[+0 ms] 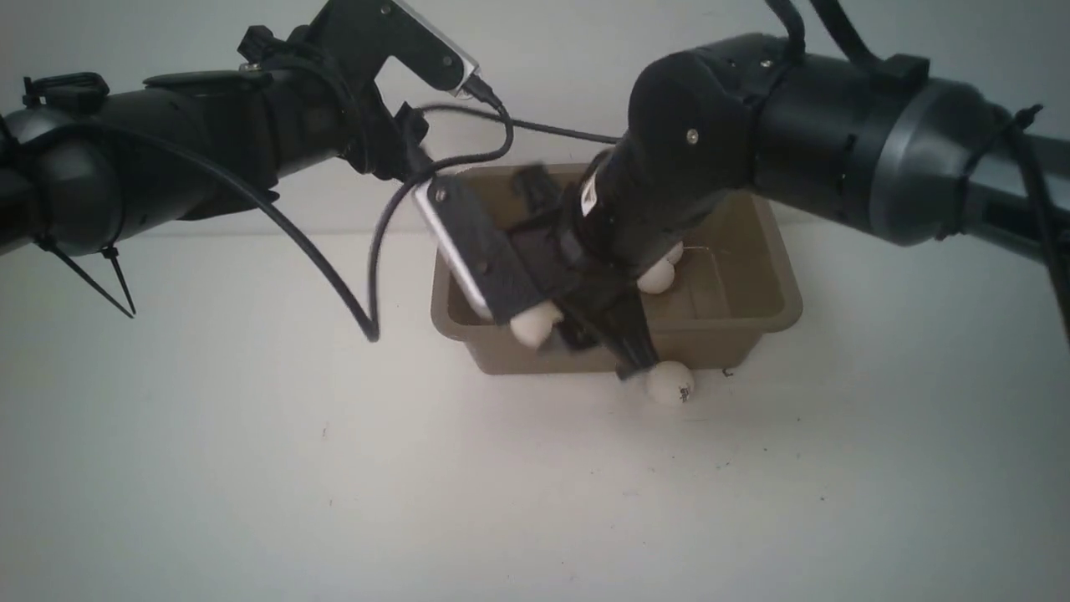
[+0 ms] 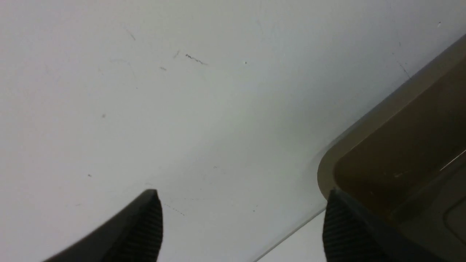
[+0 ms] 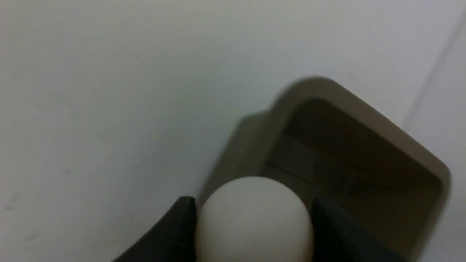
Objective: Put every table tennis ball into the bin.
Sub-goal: Use the right arm to put the table tennis ball into the box
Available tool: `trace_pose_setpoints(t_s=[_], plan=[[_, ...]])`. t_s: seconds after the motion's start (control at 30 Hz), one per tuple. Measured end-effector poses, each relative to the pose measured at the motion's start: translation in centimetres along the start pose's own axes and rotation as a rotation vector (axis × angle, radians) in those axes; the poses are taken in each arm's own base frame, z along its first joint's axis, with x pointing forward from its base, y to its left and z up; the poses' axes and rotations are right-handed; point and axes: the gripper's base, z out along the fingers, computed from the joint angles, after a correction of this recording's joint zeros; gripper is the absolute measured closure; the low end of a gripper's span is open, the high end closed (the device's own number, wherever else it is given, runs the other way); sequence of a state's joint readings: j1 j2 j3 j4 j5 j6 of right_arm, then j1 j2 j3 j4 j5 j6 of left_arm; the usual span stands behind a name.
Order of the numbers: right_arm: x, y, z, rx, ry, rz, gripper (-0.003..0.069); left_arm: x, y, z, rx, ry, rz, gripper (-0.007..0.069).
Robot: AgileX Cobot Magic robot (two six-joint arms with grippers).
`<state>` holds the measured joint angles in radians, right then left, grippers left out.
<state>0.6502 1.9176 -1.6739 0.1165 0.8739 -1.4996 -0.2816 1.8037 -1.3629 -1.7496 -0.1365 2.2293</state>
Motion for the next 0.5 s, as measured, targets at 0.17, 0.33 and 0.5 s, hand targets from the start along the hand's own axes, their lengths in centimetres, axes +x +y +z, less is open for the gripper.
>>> trace_pose_setpoints(t_s=[0.17, 0.33, 0.5], plan=[[3.1, -1.2, 1.9, 0.129, 0.033, 0.088, 0.0298, 0.0, 0.2, 0.0, -0.013, 0.008, -0.030, 0.0093], [5.7, -1.6, 4.2, 0.204, 0.043, 0.148, 0.0298, 0.4, 0.2, 0.2, -0.030, 0.029, -0.030, 0.0093], [6.4, -1.2, 6.0, 0.206, 0.050, 0.152, 0.0298, 1.0, 0.0, 0.7, -0.035, 0.057, -0.025, 0.0093]])
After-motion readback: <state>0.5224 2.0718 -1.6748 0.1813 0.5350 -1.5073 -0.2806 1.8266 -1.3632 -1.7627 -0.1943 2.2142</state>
